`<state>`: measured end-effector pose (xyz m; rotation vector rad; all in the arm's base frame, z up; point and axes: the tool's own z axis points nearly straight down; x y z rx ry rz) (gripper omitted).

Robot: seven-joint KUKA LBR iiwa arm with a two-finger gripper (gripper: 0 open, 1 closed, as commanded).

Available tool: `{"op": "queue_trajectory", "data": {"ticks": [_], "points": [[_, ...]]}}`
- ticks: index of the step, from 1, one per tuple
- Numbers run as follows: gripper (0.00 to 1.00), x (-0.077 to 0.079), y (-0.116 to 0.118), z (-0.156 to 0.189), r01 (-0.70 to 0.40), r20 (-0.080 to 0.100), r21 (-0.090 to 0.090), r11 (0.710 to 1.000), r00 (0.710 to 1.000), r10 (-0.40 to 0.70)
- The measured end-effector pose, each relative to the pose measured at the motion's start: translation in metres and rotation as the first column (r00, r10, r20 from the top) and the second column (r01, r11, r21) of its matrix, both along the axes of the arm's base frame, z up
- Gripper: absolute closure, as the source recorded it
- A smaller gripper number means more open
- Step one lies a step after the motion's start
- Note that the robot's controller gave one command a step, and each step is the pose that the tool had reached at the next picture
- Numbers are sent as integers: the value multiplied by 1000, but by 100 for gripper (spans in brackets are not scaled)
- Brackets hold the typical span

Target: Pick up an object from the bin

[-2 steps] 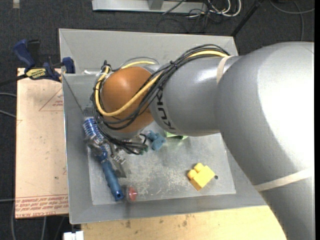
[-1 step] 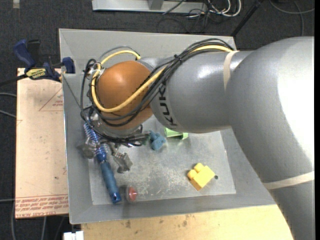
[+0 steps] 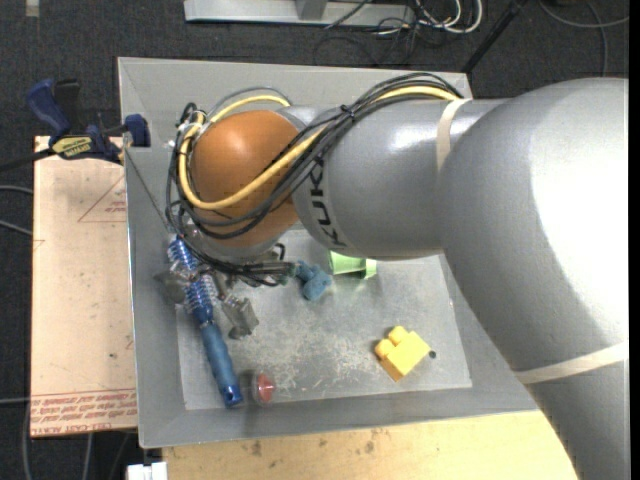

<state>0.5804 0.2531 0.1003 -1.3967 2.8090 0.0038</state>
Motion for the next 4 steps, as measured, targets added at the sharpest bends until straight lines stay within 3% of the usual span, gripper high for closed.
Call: {"op": "queue_trajectory", "data": {"ticks": [1,2,3,4], "points": [[0,17,-3,-31,268,-2,0,963,963,-268],[0,17,-2,-31,270,-1,3,963,963,-270],[100,17,-3,-31,269,-1,0,963,963,-269],[100,17,-4,-27,271,-3,-4,963,963,-271]]}}
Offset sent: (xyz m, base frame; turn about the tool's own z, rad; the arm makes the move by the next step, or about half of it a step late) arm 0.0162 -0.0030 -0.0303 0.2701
